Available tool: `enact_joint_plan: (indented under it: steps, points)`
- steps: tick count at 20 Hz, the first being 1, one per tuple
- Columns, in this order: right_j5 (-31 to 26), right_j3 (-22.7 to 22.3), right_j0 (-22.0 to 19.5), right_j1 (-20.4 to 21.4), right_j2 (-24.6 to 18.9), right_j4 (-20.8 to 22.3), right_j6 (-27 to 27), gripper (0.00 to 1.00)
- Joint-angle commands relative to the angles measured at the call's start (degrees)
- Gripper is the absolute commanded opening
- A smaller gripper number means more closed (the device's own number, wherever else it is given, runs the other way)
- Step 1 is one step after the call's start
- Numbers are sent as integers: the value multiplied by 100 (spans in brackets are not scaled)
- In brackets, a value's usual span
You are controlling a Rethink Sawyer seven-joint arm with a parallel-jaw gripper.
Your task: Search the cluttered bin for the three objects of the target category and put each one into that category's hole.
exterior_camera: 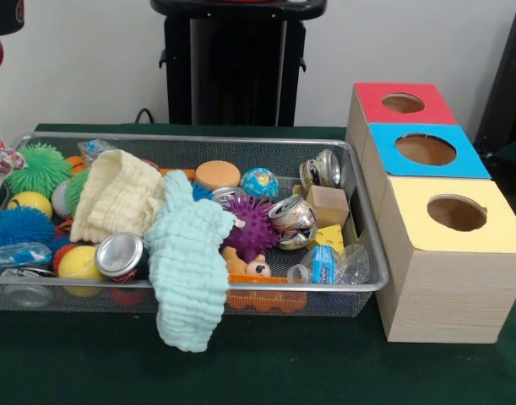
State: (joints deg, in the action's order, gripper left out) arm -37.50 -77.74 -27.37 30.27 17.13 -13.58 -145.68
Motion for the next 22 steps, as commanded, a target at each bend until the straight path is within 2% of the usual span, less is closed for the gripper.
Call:
enact_joint_plan:
  steps: [1, 3, 6, 12, 17, 22]
  points:
    - [-654, -90, 335, -25, -136, -307, -1206, 0]
    - [-783, 64, 563, -110, 59, -352, -1514, 0]
    - [-751, 157, 642, -241, 160, -441, -1575, 0]
    - [-852, 248, 712, -272, 344, -552, -1513, 0]
    - [-704, 377, 675, -403, 513, -532, -1347, 0]
    - [-852, 385, 610, -295, 597, -552, -1210, 0]
